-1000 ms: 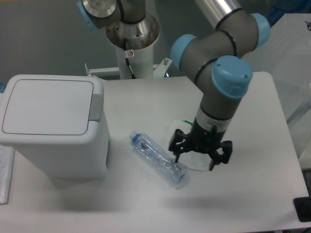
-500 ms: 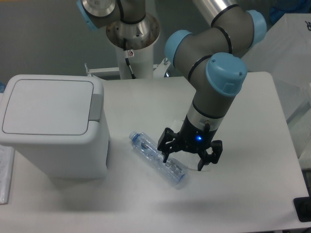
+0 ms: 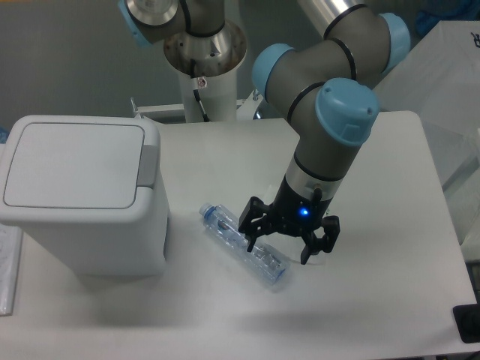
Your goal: Open the trash can
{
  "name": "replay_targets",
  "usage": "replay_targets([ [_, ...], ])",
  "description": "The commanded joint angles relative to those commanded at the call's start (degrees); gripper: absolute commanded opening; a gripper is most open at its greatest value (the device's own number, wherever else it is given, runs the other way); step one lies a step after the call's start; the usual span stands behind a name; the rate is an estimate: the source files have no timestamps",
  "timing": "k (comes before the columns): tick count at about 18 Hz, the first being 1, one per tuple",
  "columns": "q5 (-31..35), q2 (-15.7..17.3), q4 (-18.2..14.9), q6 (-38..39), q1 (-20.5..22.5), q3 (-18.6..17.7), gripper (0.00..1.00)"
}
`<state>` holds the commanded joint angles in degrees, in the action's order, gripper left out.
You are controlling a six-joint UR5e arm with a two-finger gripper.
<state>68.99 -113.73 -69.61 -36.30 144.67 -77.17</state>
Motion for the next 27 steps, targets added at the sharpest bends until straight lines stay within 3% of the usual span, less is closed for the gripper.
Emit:
replay_targets([
  [27,0.79,1.49,-1.32,-0.09,0.88,-0.79,1.0],
])
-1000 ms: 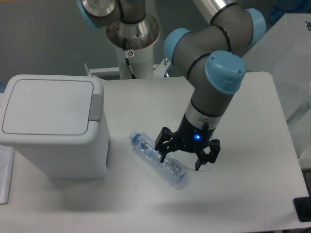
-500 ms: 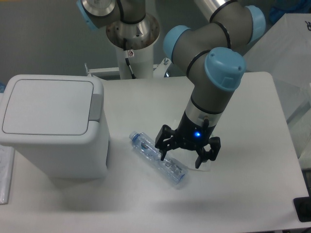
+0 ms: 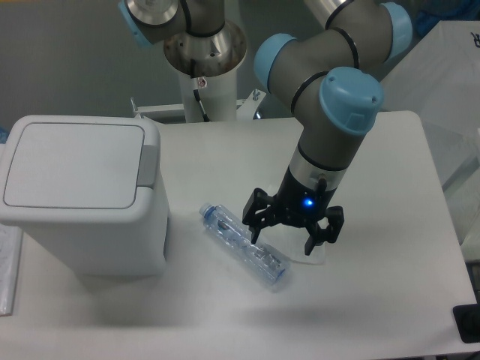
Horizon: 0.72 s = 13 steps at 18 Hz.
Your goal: Open the trash can
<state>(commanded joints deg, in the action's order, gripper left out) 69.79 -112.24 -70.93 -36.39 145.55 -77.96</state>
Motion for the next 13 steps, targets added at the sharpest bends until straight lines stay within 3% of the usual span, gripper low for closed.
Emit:
replay_targets([
  [10,-0.09,1.14,-0.18,0.0,0.0,-1.05,1.0],
  [13,-0.17,3.07,-2.8,0.09,-0.09,-1.32,1.0],
])
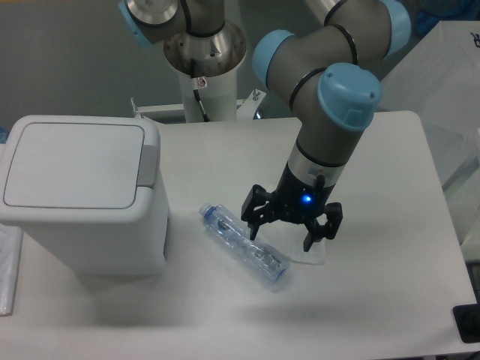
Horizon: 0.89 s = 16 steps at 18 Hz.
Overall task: Open the trash can
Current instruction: 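Raise the gripper and move it over the trash can lid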
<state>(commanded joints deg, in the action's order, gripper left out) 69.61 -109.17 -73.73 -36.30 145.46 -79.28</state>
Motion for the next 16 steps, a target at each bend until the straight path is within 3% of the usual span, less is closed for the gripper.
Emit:
replay_targets([
  [3,-0.53,3.6,-3.96,0.35,-0.61,-0.96,1.0],
  [10,-5.62,10.9,-3.53,3.42,-1.75,-6.85,1.0],
  [16,-9.22,14.33,-3.44,5.88,-2.19,-7.73,1.0],
])
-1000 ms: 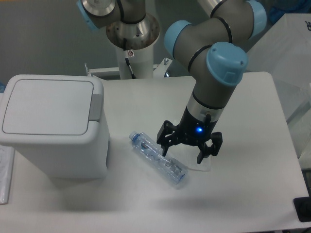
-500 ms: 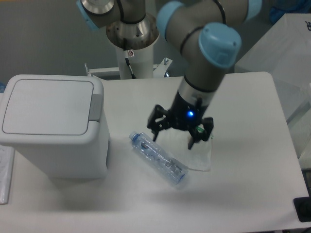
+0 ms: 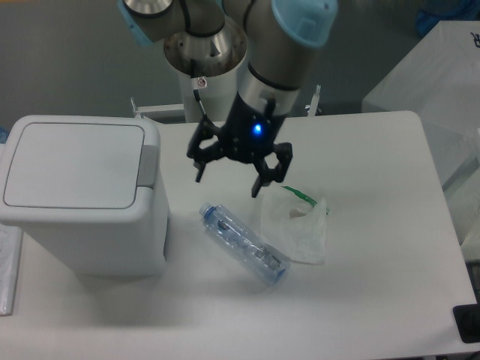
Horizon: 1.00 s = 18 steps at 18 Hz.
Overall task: Open the trash can
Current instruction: 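Raise the gripper and move it over the trash can lid, then push the gripper against the lid edge to flip the lid open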
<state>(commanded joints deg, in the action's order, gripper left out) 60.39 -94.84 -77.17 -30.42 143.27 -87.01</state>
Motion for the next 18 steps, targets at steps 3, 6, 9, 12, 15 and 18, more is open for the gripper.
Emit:
replay_targets([
  [3,-0.44,0.27,0.26,2.82,-2.11,-0.35,1.0],
  [6,-0.18,0.09,3.85,3.88,-3.42,-2.28,1.0],
  [9,0.35,0.44,7.03,4.41,-4.66,-4.57,1.0],
  [12,0.35,0.8,7.12,4.41,-4.66,-4.75,1.0],
  [15,0.78,1.06,7.12,4.14,-4.66,-5.45,1.0],
  [18,2.36,1.32,7.29,3.79,-4.66,-6.24,1.0],
])
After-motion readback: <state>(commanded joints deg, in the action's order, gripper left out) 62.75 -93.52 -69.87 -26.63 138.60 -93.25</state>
